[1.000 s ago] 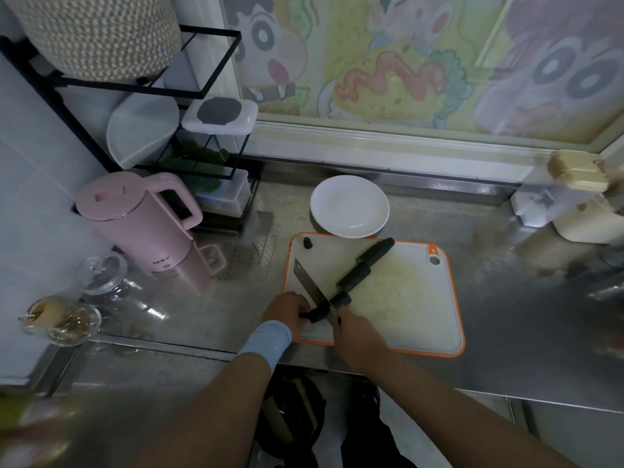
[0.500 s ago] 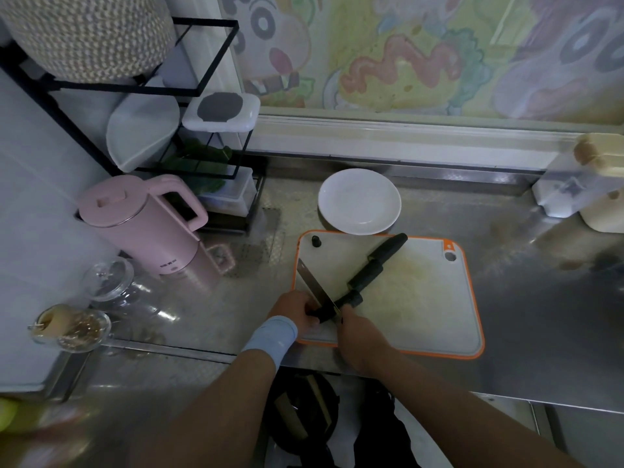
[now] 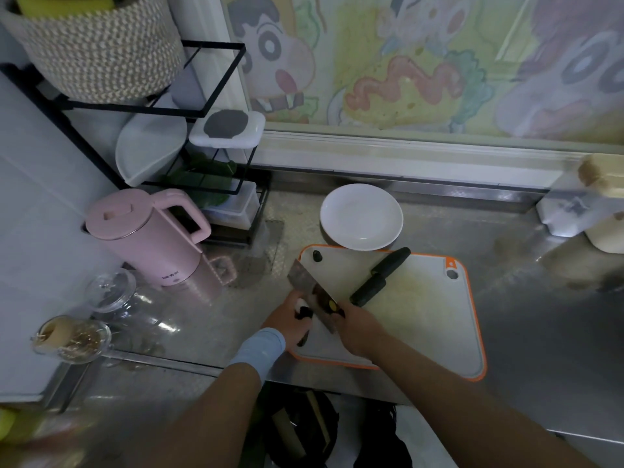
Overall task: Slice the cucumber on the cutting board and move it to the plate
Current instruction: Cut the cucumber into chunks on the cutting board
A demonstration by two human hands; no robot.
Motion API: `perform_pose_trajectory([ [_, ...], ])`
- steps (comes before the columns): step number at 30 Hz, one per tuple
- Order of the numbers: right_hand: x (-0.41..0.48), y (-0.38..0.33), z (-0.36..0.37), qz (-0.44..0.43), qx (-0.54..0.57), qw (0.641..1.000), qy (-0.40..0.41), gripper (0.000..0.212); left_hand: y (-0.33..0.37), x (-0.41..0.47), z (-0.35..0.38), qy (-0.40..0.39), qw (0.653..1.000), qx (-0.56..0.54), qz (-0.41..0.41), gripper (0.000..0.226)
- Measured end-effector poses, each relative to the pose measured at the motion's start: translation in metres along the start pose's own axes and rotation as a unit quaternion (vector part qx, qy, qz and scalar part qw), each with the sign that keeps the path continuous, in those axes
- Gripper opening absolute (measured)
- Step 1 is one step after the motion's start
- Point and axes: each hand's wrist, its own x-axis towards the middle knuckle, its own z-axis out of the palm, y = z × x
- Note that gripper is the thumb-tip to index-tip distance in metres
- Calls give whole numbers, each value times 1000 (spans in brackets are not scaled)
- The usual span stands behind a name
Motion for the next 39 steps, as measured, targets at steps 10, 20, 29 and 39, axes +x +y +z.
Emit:
perform_pose_trajectory([
  [10,0,-6,-18,9,61,998,33,19,-7,-6,5,75,994,-45,-60,32],
  [20,-26,2,4,-106,-58,989,81,14,-28,-4,22,100,981,138,95,10],
  [29,-36,13,6,-117,-144,978,91,26,-24,-6,33,153,969,147,125,4],
  [39,-44,19,4,-121,-129,981,84,29,-20,-1,30,141,976,141,90,10],
])
